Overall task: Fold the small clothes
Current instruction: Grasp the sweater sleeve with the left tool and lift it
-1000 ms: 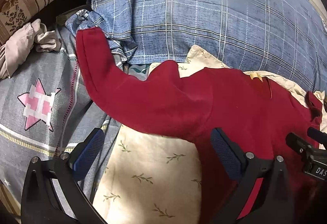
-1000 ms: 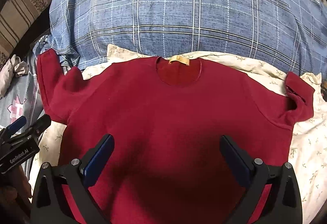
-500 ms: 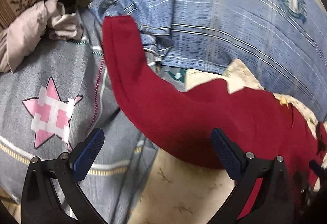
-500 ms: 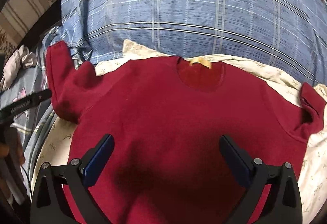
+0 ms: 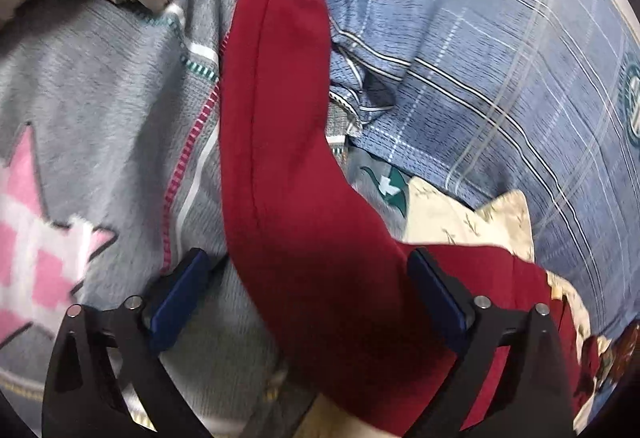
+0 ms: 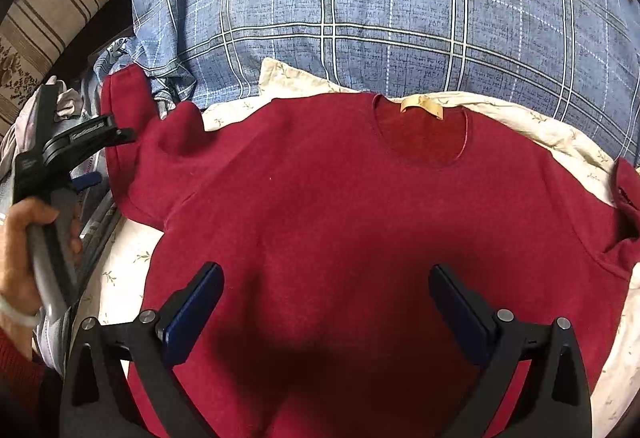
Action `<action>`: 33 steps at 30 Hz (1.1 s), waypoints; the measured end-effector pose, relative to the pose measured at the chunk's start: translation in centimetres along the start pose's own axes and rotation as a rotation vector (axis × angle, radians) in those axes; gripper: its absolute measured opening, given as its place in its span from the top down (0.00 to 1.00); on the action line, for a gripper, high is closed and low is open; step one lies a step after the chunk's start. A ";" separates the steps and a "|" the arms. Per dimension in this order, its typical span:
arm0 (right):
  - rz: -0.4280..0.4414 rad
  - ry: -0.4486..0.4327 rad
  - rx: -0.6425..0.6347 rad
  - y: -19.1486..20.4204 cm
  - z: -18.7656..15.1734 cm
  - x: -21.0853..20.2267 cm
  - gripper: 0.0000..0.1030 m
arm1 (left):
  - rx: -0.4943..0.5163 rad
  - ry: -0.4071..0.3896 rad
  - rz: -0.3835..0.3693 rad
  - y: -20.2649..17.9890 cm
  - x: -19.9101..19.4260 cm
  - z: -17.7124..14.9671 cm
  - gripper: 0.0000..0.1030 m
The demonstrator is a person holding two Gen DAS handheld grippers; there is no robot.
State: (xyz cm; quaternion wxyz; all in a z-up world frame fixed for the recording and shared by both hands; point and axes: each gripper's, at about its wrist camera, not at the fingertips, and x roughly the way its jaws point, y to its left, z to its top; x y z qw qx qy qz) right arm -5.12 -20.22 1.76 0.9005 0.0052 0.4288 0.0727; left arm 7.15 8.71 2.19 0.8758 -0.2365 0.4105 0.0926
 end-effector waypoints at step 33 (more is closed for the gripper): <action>0.022 -0.018 0.143 -4.4 -0.9 -3.5 0.00 | -0.032 -0.006 -0.023 -1.3 -5.0 -2.7 0.23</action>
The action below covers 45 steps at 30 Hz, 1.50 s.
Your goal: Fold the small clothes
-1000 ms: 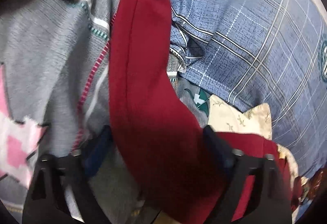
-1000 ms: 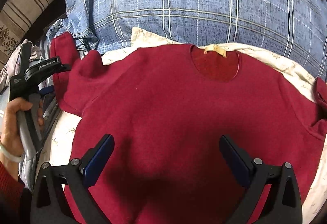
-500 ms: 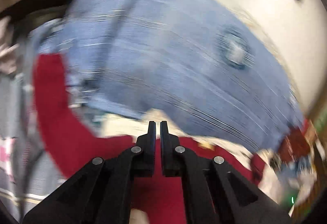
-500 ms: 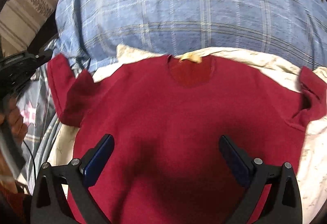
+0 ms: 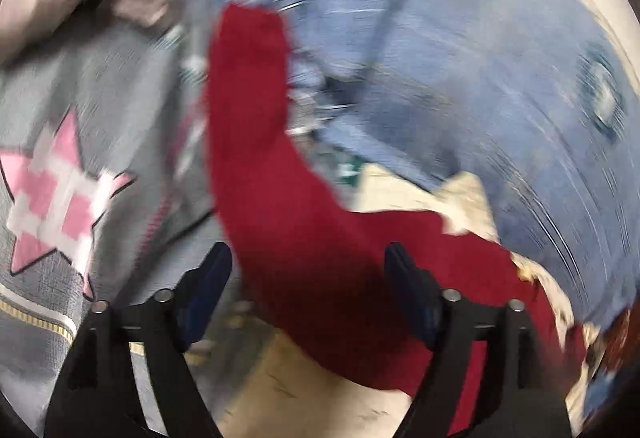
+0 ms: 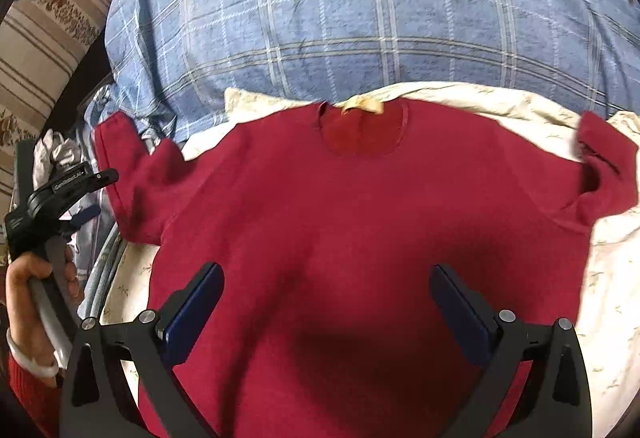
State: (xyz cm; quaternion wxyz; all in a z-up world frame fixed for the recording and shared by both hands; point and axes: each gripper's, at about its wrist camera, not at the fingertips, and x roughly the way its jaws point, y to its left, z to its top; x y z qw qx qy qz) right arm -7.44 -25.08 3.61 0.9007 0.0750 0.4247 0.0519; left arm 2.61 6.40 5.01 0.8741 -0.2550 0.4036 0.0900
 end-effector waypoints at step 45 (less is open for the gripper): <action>0.103 -0.098 -0.161 1.5 4.1 -1.6 0.01 | 0.600 0.042 -0.093 -7.6 -7.7 -11.3 0.21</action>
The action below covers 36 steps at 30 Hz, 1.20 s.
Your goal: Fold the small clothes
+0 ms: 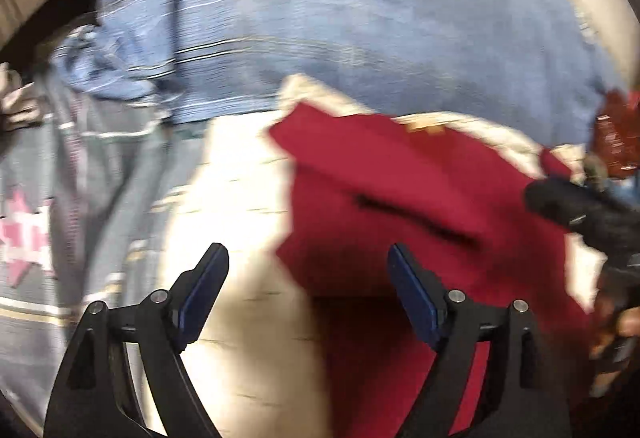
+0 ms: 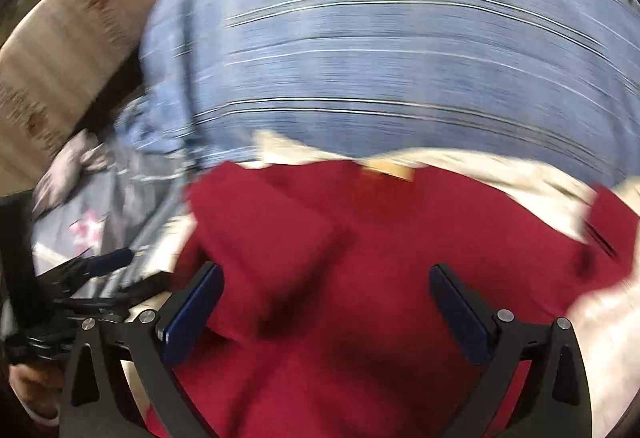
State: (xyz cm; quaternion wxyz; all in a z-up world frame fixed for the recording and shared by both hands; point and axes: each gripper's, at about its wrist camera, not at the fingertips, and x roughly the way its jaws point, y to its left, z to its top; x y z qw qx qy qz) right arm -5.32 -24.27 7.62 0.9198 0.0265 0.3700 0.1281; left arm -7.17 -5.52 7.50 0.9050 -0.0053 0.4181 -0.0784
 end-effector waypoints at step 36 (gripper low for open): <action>-0.028 0.013 0.203 -7.4 -0.8 -0.9 0.44 | 0.020 0.081 0.092 -0.3 5.2 0.0 0.21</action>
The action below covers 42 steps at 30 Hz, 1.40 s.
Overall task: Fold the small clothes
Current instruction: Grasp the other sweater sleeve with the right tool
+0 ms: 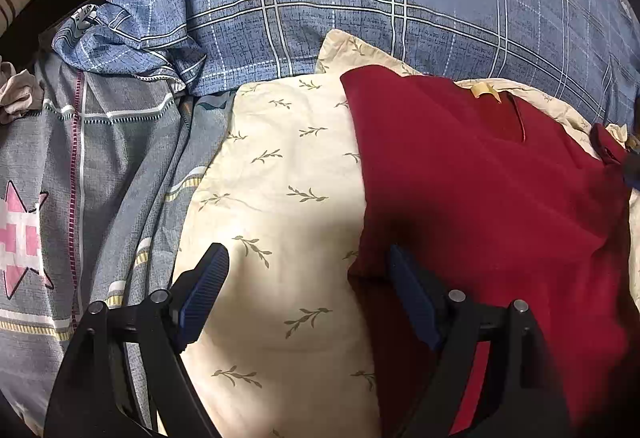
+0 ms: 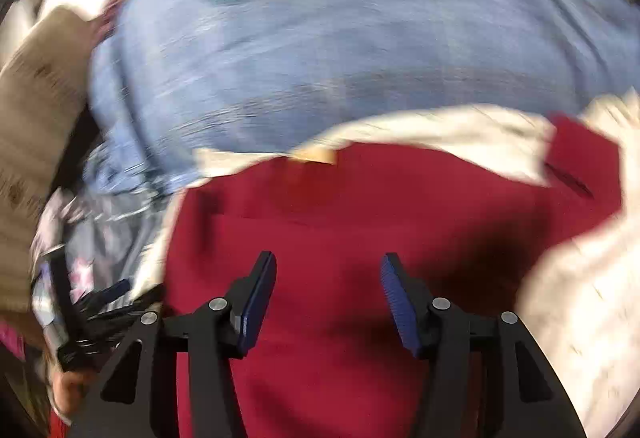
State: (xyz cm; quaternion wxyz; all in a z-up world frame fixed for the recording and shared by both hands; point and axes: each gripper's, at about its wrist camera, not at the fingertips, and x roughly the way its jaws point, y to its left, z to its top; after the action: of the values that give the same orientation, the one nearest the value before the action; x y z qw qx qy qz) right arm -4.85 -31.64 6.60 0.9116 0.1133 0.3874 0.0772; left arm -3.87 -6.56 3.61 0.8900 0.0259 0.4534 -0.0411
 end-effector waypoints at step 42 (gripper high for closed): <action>-0.410 0.208 -0.107 -12.8 3.0 4.0 0.26 | -0.024 -0.051 -0.087 -0.9 -0.8 1.0 0.20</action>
State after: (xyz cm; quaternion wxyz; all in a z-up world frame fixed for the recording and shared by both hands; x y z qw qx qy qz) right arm 0.80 -43.48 2.45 0.8683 -0.0245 0.4893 -0.0778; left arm -3.65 -7.50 4.82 0.8989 -0.0055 0.4316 -0.0749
